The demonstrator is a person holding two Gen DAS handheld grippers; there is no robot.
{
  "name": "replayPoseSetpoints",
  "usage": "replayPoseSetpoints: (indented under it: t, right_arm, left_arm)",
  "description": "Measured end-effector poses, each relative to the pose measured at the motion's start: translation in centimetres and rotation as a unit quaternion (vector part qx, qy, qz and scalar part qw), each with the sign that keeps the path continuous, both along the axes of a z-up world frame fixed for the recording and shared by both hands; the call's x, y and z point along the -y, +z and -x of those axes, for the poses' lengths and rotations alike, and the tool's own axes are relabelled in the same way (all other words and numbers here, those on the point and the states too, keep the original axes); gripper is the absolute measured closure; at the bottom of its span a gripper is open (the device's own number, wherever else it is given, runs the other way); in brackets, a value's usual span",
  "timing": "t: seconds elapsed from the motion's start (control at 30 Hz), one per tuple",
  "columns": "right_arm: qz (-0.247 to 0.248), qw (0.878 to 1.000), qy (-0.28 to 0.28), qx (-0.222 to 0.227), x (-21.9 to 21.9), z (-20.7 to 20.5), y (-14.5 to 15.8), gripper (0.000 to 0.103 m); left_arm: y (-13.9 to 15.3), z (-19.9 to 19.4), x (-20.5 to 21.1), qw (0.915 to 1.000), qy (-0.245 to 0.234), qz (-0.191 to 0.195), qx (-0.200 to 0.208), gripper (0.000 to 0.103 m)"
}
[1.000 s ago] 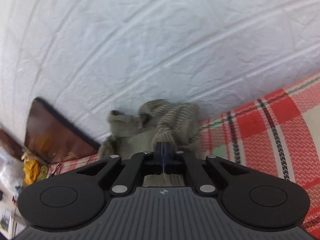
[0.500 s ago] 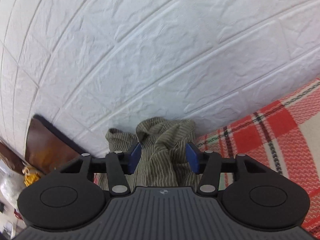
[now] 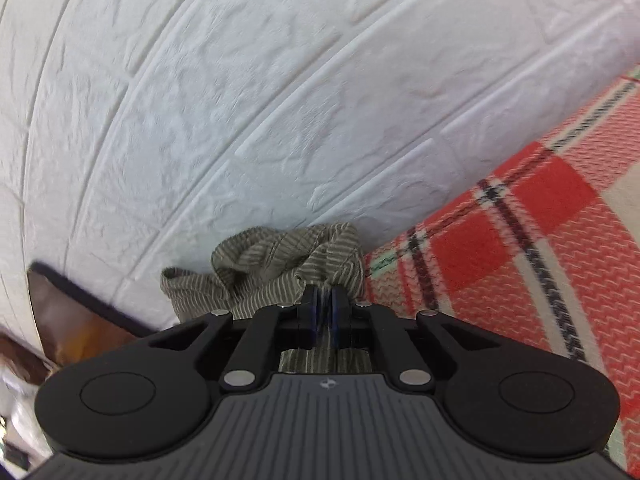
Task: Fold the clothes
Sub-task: 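Pinch the shirt collar with the right gripper and release it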
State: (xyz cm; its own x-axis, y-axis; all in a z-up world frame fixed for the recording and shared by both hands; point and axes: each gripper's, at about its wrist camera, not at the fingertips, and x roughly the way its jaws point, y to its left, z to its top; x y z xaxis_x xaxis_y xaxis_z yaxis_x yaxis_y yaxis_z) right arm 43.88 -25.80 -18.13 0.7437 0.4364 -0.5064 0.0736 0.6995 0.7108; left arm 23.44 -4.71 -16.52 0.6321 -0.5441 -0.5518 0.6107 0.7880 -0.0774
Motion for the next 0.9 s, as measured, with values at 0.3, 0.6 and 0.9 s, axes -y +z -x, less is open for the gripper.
replayPoseSetpoints:
  t: [0.3, 0.6, 0.9]
  right_arm:
    - [0.01, 0.999, 0.045, 0.022, 0.4, 3.8, 2.2, 0.08]
    - [0.022, 0.995, 0.093, 0.039, 0.6, 7.0, 3.7, 0.072]
    - [0.028, 0.995, 0.095, 0.028, 1.0, 7.5, 2.8, 0.07]
  left_arm:
    - [2.4, 0.5, -3.8, 0.9984, 0.048, 0.019, -0.023, 0.05]
    - [3.3, 2.0, -4.6, 0.978, 0.033, 0.146, -0.145, 0.05]
    - [2.2, 0.4, -3.0, 0.9711, 0.078, 0.158, -0.161, 0.052]
